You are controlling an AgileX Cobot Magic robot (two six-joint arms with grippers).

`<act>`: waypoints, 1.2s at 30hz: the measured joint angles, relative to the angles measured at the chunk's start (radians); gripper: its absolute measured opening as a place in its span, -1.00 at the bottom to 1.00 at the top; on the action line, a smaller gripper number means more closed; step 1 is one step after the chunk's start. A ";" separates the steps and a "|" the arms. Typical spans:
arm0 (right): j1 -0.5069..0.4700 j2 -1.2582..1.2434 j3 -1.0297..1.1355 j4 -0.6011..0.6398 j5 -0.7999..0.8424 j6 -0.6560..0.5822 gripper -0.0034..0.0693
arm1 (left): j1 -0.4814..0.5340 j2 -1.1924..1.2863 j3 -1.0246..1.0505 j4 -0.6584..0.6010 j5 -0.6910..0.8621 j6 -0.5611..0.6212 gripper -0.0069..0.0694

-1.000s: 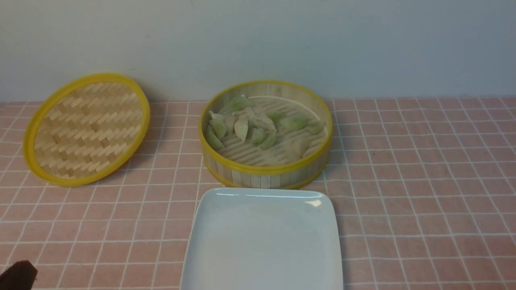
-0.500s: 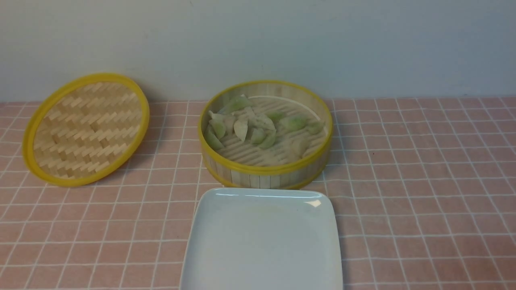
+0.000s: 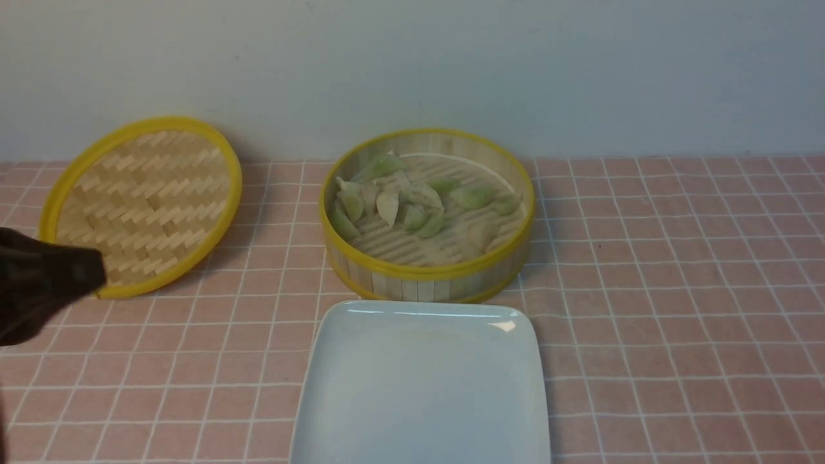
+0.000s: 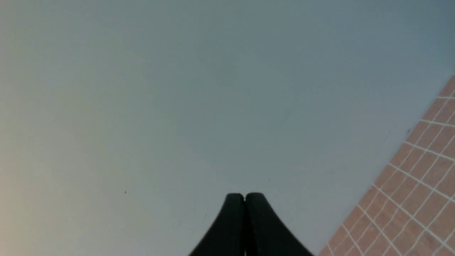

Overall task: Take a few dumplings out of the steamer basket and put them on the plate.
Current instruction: Use the left arm to grab a dumpling from the steamer

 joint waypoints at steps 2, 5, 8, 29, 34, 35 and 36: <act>0.021 0.003 -0.069 -0.047 0.132 -0.045 -0.95 | -0.004 0.138 -0.038 -0.007 0.056 0.080 -0.83; 0.045 0.075 -0.229 -0.140 0.335 -0.115 -0.95 | -0.041 0.296 -0.079 -0.007 0.069 0.150 -0.83; 0.054 0.220 -0.401 -0.229 0.542 -0.170 -0.95 | -0.110 0.415 -0.140 -0.008 0.049 0.222 -0.83; 0.055 0.839 -0.864 -0.497 1.145 -0.321 -0.95 | -0.295 1.227 -0.937 0.073 0.000 0.306 -0.25; 0.055 0.839 -0.864 -0.480 1.146 -0.304 -0.95 | -0.310 1.362 -1.048 0.074 -0.056 0.304 0.02; 0.055 0.839 -0.864 -0.478 1.146 -0.303 -0.95 | -0.311 1.376 -1.059 0.074 -0.064 0.303 0.03; 0.055 0.839 -0.864 -0.476 1.146 -0.302 -0.95 | -0.311 1.397 -1.075 0.074 -0.073 0.303 0.04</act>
